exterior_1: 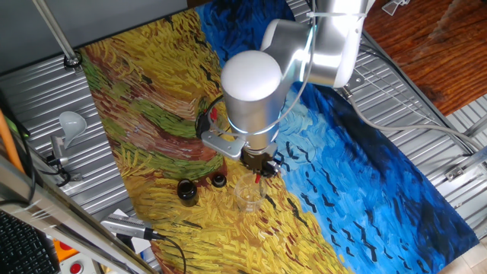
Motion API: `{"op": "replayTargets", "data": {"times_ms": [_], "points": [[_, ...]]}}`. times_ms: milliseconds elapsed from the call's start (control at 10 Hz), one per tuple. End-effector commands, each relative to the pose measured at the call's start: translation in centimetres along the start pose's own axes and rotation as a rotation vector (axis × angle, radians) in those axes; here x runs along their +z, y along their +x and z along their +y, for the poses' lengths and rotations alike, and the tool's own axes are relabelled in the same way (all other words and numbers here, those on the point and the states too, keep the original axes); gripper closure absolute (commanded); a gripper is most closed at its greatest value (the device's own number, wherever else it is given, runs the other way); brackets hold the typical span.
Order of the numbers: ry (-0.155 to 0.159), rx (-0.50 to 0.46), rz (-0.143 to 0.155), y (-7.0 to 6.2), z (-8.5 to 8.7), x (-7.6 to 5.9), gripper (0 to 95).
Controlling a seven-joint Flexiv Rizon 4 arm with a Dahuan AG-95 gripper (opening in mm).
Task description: Transfer liquid using a dropper
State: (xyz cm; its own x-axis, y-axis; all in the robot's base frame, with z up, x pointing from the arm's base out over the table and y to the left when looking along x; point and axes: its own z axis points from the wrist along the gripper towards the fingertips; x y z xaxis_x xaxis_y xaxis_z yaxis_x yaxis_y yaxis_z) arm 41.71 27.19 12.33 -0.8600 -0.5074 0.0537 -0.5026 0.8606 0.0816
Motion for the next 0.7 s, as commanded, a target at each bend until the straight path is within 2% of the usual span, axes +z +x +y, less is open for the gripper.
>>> {"op": "replayTargets", "data": {"times_ms": [100,300,700], "points": [[0.002,0.004,0.001,0.08,0.08,0.09,95.0],[0.003,0.003,0.001,0.08,0.09,0.1,95.0],[-0.016,-0.002,-0.003,0.01,0.24,-0.29,95.0]]}}
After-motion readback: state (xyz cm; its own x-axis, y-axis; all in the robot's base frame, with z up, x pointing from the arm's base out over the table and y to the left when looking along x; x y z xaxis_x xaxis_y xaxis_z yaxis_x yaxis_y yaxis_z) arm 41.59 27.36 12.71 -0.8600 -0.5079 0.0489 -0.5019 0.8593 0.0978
